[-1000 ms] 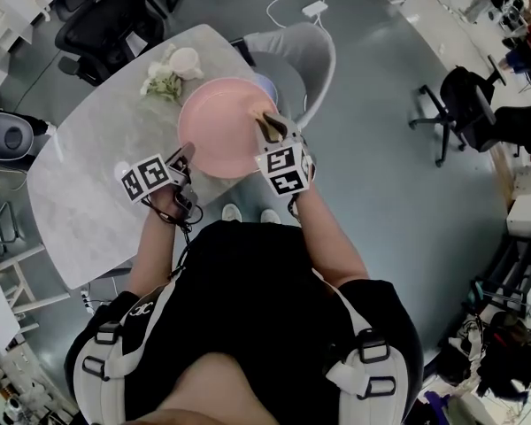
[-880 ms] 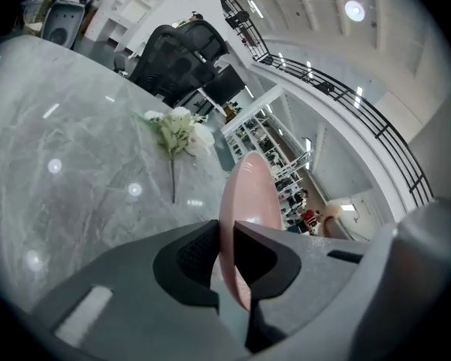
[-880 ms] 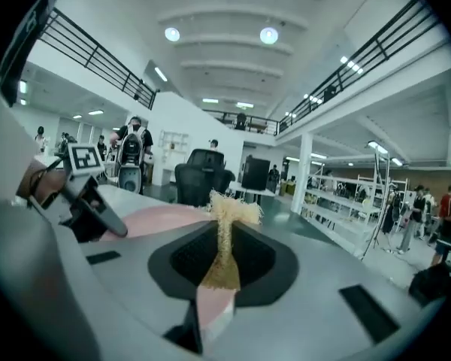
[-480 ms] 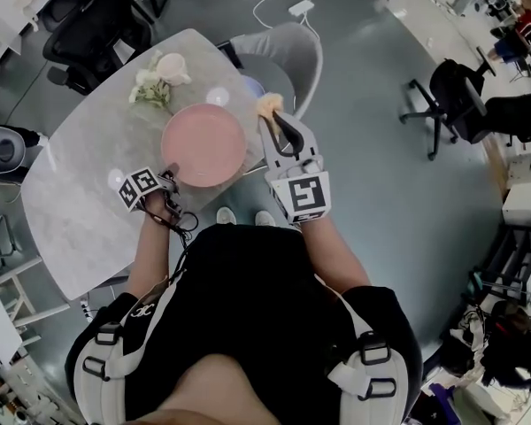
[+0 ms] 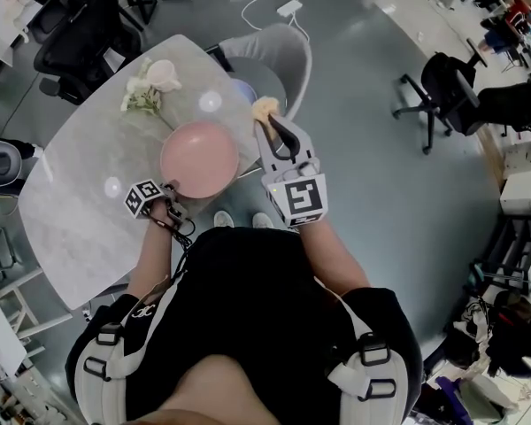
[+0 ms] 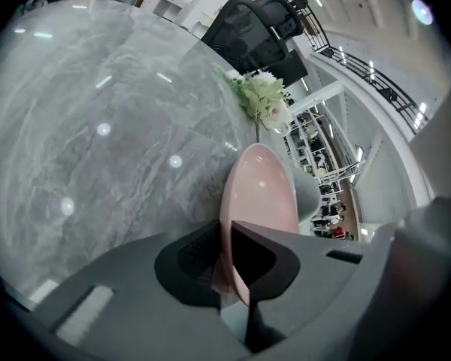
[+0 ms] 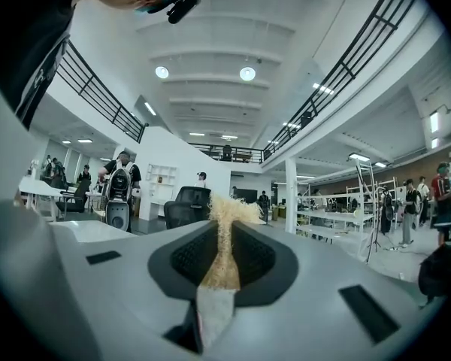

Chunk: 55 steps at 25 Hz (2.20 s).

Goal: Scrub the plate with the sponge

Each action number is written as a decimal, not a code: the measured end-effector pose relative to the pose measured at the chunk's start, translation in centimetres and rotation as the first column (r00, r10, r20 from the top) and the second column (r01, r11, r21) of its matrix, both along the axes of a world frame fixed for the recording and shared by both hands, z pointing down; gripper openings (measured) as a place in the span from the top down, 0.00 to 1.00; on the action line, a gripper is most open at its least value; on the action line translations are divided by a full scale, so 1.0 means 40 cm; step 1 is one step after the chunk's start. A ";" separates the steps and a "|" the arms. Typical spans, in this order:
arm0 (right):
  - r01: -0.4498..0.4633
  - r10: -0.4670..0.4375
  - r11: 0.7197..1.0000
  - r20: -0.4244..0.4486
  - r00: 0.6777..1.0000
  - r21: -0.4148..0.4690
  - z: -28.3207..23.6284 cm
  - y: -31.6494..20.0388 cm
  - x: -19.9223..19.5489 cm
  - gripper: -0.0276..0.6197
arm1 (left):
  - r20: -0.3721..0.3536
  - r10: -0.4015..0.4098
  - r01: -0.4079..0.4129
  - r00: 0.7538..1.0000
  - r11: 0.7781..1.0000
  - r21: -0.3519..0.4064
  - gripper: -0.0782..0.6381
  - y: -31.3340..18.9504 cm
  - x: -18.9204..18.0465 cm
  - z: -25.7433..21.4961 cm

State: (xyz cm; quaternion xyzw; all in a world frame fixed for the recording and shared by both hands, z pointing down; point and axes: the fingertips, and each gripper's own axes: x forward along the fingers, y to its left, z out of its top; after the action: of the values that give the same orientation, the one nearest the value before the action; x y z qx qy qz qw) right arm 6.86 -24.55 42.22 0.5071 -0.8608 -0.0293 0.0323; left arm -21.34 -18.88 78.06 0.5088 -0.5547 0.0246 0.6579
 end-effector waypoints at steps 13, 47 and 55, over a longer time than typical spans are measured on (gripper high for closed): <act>0.057 -0.057 0.998 0.020 0.998 0.022 0.005 -0.016 -0.040 0.87 | 0.365 -0.042 0.009 0.930 0.996 0.090 0.84 -0.008 -0.093 -0.089; 0.179 -0.188 0.982 0.193 0.963 0.063 -0.047 -0.094 -0.136 0.87 | 0.803 -0.286 -0.472 0.523 0.687 0.552 0.85 -0.052 -0.026 -0.870; 0.167 -0.177 0.984 0.209 0.962 0.062 -0.048 -0.090 -0.100 0.88 | 0.806 -0.278 -0.484 0.523 0.681 0.549 0.85 -0.054 0.002 -0.874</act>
State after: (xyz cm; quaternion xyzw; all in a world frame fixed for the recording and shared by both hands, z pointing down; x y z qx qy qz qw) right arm 2.85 -28.15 40.30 0.4313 -0.8991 0.0038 -0.0741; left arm -21.24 -21.04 43.10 0.6800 -0.7264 0.0904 0.0416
